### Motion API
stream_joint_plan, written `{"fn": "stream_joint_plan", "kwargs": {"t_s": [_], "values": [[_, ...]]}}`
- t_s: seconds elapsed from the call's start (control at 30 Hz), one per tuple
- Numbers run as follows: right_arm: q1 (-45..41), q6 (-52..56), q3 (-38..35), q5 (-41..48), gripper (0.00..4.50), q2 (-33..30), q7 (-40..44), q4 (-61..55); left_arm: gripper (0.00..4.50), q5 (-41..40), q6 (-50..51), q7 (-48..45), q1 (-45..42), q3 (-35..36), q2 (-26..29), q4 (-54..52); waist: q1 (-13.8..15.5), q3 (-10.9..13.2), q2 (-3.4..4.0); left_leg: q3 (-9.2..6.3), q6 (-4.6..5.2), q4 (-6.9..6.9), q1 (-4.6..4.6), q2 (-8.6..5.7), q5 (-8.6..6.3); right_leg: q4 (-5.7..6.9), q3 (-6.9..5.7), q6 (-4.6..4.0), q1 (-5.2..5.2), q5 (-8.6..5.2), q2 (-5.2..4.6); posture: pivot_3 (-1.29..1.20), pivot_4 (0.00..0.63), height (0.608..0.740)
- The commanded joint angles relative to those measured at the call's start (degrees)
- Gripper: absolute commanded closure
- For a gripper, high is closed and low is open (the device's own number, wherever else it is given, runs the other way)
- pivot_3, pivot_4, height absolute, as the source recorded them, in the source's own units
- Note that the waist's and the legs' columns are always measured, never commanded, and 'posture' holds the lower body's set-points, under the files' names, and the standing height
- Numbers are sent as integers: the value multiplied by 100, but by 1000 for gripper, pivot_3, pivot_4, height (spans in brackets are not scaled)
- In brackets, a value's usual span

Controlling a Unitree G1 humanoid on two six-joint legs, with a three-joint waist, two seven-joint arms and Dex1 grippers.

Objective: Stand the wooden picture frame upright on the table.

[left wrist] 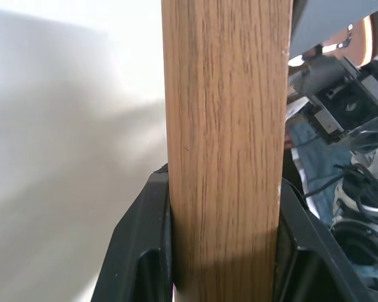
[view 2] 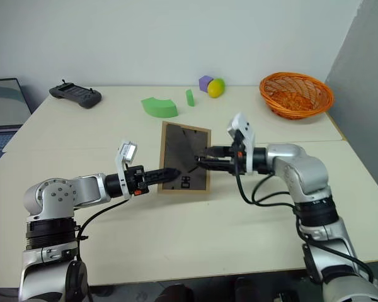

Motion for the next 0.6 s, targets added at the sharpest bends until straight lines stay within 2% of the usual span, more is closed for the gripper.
{"fn": "stream_joint_plan", "kwargs": {"t_s": [0.03, 0.2, 0.43, 0.6], "values": [[-291, -324, -48, -137, 1186, 85, -207, 460, 3202, -233, -197, 66, -104, 253, -65, -192, 1, 0, 0, 2, 0, 0, -1, 0, 0, -2, 2, 0, -1, 0, 0, 0, 150, 740], [-318, -490, 107, -134, 41, 338, -279, 491, 3202, -308, -222, 130, -54, 225, -91, -306, 10, 0, 0, 11, 0, 1, -8, -1, 0, -4, 3, 1, -4, 0, -5, 0, 150, 740], [-274, -406, 232, 225, 41, 862, -199, -4, 3202, -328, -265, 216, -34, 181, -107, -307, 4, 0, 0, 10, 0, -1, -7, 0, 0, 0, 2, 1, -8, 0, -4, 0, 150, 740], [-71, -103, 180, 511, 41, 664, -4, -465, 3202, -364, -240, 212, -3, 224, -56, -306, 19, 0, 0, 10, 0, -1, -8, -1, 0, -2, 1, 1, -7, 1, -6, 0, 150, 740]]}}
